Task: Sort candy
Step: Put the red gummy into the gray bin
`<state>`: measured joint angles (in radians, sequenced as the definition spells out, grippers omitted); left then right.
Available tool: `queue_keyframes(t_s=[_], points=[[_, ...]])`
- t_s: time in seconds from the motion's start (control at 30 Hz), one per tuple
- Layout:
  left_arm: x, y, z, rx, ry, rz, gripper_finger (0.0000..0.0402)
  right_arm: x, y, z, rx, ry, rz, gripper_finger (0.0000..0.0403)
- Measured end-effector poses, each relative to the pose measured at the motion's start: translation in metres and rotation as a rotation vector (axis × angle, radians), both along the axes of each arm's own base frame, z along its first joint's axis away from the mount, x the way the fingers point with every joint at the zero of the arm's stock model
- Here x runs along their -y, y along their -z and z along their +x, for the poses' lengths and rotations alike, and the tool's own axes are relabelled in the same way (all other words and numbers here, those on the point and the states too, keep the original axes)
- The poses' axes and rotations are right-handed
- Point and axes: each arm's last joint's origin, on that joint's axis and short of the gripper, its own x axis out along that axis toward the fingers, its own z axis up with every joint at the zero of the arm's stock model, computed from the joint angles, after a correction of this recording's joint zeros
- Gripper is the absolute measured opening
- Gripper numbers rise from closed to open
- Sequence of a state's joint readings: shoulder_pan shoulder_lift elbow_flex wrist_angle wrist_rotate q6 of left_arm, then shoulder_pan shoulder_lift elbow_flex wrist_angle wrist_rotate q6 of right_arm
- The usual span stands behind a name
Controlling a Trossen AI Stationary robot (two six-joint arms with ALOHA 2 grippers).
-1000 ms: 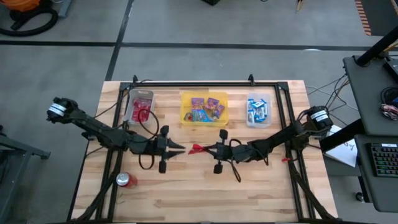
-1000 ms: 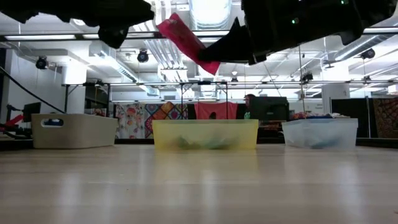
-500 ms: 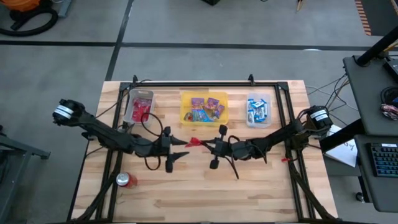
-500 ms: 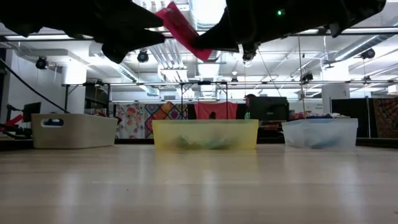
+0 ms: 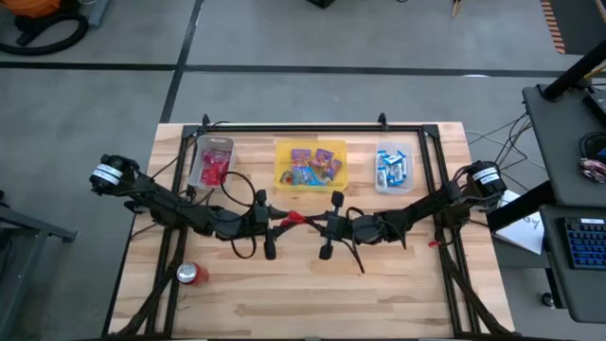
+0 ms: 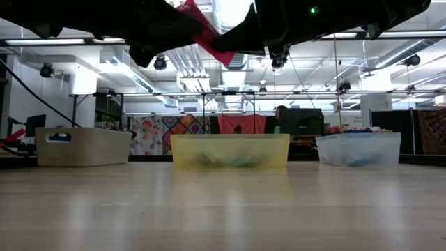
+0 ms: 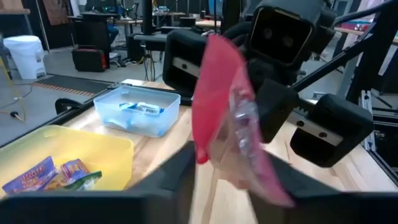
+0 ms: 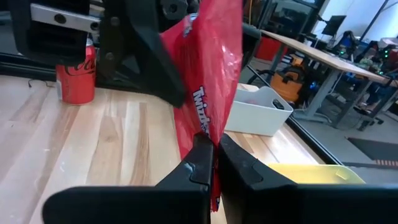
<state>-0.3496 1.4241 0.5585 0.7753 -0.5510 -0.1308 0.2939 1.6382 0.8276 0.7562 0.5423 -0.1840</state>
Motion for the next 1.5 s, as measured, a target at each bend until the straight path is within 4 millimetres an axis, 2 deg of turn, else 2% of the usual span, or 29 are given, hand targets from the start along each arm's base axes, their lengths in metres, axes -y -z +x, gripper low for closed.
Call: queue_keyframes(t_s=[0.1,0.17,0.6,0.87,1.0,1.2,1.33,1.5], points=[[0.000,-0.001,0.000,0.003,-0.008,0.007,0.0039,0.000,0.000,0.000,-0.001,0.001,0.004,0.0009],[0.000,-0.002,0.000,0.007,-0.012,-0.005,0.0013,0.000,0.000,0.000,0.000,0.002,0.007,0.0012],[-0.001,-0.003,0.000,0.007,-0.020,0.006,0.0002,0.004,0.002,0.001,-0.014,0.011,0.047,0.0102],[-0.009,-0.006,-0.010,-0.077,-0.104,0.040,0.0000,0.005,0.001,0.000,-0.028,0.043,0.030,0.0136],[-0.026,-0.013,-0.027,-0.175,-0.212,0.001,0.0000,0.008,-0.007,-0.004,-0.032,0.083,0.050,0.0148],[-0.073,-0.012,-0.072,-0.415,-0.616,-0.106,0.0000,0.013,-0.015,-0.008,-0.023,0.102,0.088,0.0157],[-0.099,-0.015,-0.098,-0.559,-0.837,-0.165,0.0000,0.013,-0.013,-0.008,-0.025,0.104,0.102,0.0157],[-0.126,-0.016,-0.111,-0.660,-0.988,-0.155,0.0000,0.013,-0.010,-0.007,-0.029,0.110,0.122,0.0157]])
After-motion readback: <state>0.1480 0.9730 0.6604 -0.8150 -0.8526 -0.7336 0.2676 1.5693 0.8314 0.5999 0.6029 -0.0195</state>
